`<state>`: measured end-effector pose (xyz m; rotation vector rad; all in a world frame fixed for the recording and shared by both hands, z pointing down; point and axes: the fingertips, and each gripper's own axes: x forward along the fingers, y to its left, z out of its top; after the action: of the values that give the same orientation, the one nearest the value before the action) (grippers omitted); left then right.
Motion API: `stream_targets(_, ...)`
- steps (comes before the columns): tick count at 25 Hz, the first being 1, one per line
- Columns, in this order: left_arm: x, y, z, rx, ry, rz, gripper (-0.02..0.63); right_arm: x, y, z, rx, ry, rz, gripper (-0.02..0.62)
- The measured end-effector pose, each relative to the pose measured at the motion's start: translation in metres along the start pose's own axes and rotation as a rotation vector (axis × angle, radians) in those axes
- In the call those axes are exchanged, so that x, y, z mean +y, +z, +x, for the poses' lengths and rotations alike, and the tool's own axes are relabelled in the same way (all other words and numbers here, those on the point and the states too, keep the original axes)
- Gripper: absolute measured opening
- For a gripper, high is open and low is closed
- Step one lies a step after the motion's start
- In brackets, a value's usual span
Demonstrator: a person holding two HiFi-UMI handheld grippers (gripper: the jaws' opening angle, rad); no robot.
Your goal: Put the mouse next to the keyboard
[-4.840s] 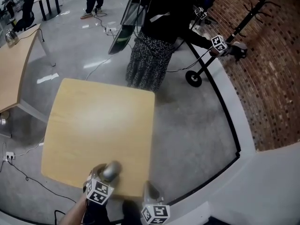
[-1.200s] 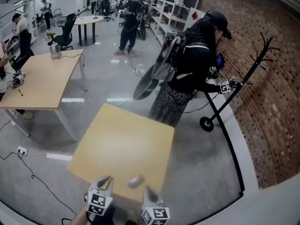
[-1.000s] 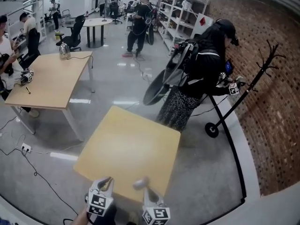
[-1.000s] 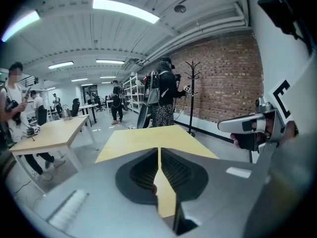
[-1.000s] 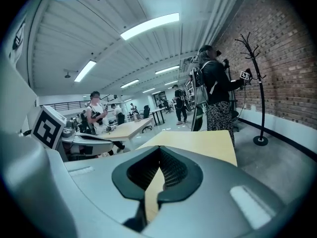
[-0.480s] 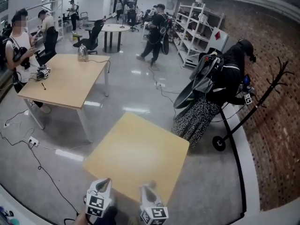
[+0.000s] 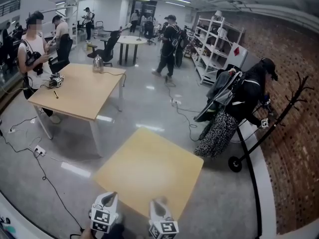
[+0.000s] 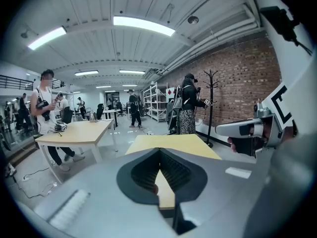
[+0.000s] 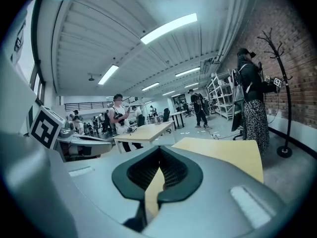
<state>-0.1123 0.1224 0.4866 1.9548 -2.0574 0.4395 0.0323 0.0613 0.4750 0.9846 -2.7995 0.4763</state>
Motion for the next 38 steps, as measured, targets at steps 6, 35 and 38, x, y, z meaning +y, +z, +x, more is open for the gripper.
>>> stream_targets(6, 0.0, 0.0, -0.014, -0.018, 0.034, -0.027, 0.002, 0.008, 0.0, -0.006, -0.004, 0.028, -0.021, 0.014)
stream_targets(35, -0.003, 0.0, -0.01, -0.02, -0.004, -0.002, 0.002, 0.009, -0.006, -0.005, 0.001, -0.004, -0.007, 0.014)
stream_targets(38, -0.002, 0.0, -0.015, -0.022, -0.003, 0.0, 0.001, 0.014, -0.006, -0.008, -0.002, -0.003, -0.007, 0.014)
